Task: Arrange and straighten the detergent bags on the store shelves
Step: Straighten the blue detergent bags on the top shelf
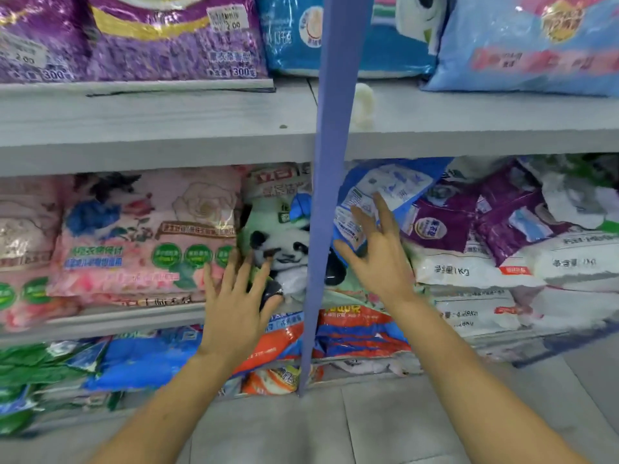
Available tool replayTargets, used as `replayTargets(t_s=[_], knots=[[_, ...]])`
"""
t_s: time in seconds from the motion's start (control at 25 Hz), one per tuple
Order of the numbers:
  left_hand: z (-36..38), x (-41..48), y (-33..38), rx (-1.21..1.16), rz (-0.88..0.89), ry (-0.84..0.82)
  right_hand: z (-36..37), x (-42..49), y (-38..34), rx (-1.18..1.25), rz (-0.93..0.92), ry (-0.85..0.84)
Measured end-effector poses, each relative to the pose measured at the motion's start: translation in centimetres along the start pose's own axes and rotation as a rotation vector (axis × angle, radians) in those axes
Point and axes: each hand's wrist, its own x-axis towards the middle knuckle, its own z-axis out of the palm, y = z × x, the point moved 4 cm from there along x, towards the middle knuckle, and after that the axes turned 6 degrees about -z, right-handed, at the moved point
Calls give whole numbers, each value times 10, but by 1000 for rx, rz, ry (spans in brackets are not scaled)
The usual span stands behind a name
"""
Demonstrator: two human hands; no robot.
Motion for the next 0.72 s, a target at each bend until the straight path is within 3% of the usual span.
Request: replayTargets(t_s=[0.24,0.52,0.72], knots=[[5,-1,1,-3,4,37,11,-3,11,-100,-36,-21],[4,-1,2,10,6,55,-6,-15,25,33,8,48],[3,-1,2,19,12,22,-43,-20,5,205,80,295]])
